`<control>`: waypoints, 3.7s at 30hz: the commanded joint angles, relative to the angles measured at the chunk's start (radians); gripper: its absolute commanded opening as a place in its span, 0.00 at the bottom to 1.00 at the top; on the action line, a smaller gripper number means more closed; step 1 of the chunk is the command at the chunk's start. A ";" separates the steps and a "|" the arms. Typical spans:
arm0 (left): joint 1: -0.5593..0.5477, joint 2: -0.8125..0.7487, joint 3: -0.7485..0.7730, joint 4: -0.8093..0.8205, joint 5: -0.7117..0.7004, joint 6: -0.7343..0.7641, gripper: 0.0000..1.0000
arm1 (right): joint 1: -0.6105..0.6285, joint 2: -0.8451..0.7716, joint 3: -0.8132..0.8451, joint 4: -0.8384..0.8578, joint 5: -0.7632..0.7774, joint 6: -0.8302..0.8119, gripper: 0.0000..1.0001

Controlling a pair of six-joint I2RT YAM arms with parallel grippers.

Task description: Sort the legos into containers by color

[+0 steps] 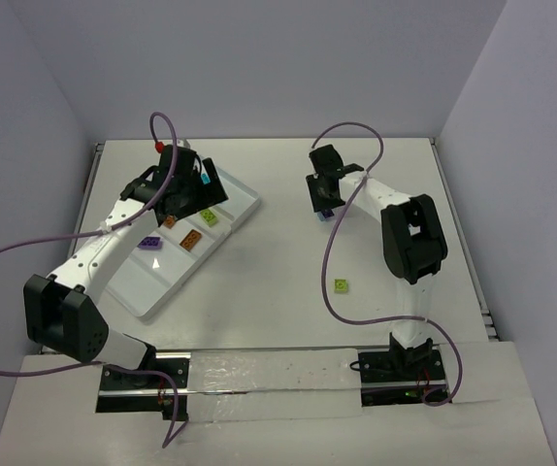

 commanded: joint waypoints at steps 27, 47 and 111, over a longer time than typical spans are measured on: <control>-0.008 0.029 0.052 0.000 0.007 0.017 0.99 | -0.113 -0.063 0.090 0.007 0.043 0.166 0.72; -0.008 0.051 0.060 0.001 0.014 0.056 0.99 | -0.363 0.392 0.754 -0.308 0.105 0.416 1.00; -0.039 -0.114 -0.419 0.756 0.488 -0.122 0.94 | 0.195 -0.274 -0.169 0.444 -0.423 0.783 0.32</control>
